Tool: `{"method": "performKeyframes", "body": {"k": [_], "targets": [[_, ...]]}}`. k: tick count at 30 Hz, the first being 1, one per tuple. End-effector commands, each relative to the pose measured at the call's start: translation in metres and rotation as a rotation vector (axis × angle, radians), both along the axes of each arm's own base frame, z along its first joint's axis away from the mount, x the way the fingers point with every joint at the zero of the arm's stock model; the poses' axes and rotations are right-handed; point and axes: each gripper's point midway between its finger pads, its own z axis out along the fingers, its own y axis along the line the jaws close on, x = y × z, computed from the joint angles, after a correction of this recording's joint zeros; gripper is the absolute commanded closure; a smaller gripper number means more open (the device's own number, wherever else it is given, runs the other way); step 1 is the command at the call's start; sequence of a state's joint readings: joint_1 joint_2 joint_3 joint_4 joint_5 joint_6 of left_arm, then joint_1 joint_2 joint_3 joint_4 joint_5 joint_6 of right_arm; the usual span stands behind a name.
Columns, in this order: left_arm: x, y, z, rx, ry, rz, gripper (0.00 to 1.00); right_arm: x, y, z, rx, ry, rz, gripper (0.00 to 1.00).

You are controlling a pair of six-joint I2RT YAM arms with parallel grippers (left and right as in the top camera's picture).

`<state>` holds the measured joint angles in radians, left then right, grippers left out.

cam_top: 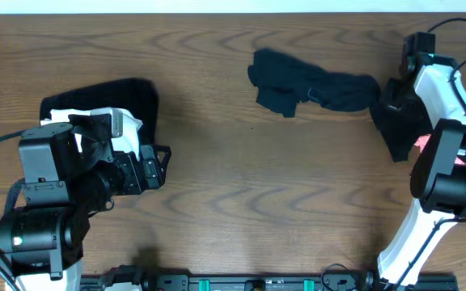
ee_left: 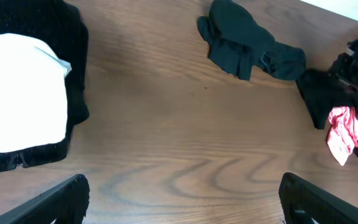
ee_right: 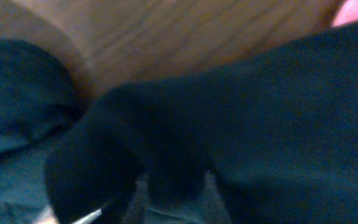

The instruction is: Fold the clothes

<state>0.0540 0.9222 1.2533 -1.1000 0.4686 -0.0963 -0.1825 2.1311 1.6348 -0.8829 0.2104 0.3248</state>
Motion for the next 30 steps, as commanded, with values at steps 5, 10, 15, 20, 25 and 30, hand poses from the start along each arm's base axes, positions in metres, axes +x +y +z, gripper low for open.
{"method": "performKeyframes", "body": {"k": [5, 10, 15, 20, 25, 30], "targets": [[-0.001, -0.003, 0.008, 0.001, -0.023, -0.019, 0.02, -0.029, -0.065, 0.08, -0.172, -0.123, -0.262, 0.99], [-0.001, -0.003, 0.007, 0.0, -0.019, -0.019, 0.02, -0.067, -0.121, 0.16, -0.249, -0.303, -0.452, 0.99], [0.0, -0.003, 0.006, 0.0, -0.014, -0.019, 0.02, -0.118, -0.169, 0.214, -0.276, -0.462, -0.685, 0.99], [0.003, -0.003, 0.003, -0.001, 0.001, -0.019, 0.02, -0.132, -0.185, 0.212, -0.219, -0.483, -0.732, 0.98], [0.005, -0.002, -0.001, -0.003, 0.023, -0.018, 0.02, -0.114, -0.171, 0.2, -0.12, -0.482, -0.651, 0.68], [0.004, -0.003, -0.002, -0.003, 0.028, -0.019, 0.02, -0.044, -0.105, 0.219, 0.155, -0.648, -0.229, 0.56]]}}
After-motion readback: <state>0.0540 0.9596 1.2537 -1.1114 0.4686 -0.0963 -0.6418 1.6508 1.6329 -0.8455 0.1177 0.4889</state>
